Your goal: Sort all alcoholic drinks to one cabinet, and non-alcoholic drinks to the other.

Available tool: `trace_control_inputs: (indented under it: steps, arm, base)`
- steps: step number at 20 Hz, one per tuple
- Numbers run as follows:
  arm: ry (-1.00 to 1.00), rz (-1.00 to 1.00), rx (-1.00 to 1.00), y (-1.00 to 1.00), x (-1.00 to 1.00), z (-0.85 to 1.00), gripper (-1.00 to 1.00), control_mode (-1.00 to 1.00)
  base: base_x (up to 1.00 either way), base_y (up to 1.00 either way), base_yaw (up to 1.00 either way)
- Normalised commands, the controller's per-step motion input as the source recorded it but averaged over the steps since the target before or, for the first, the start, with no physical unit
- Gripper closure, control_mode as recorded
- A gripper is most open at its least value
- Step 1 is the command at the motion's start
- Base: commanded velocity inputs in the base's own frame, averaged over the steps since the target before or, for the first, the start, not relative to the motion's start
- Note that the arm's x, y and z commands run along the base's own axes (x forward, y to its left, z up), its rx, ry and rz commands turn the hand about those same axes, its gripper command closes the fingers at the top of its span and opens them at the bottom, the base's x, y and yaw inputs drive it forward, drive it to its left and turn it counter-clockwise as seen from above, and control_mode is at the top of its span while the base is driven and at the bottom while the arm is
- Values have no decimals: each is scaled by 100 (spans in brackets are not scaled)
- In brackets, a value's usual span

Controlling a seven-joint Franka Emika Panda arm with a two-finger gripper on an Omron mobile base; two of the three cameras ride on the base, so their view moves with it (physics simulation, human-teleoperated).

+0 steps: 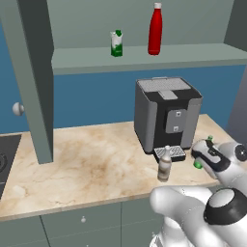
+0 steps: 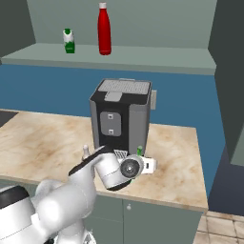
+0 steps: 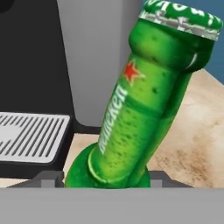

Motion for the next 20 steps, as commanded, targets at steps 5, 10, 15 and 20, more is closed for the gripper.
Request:
trace_control_inputs:
  steps: [5,10,15,20]
  arm:
    - [-6,0,-7,-1,-19,29,100,-100]
    - [0,0,-7,-4,-23,40,100,-100]
    - [4,0,-5,-5,-37,46,100,-100]
    - [7,1,-4,-1,-40,48,100,-100]
  base:
    - [0,0,0]
    - [0,0,0]
    - [0,0,0]
    - [0,0,0]
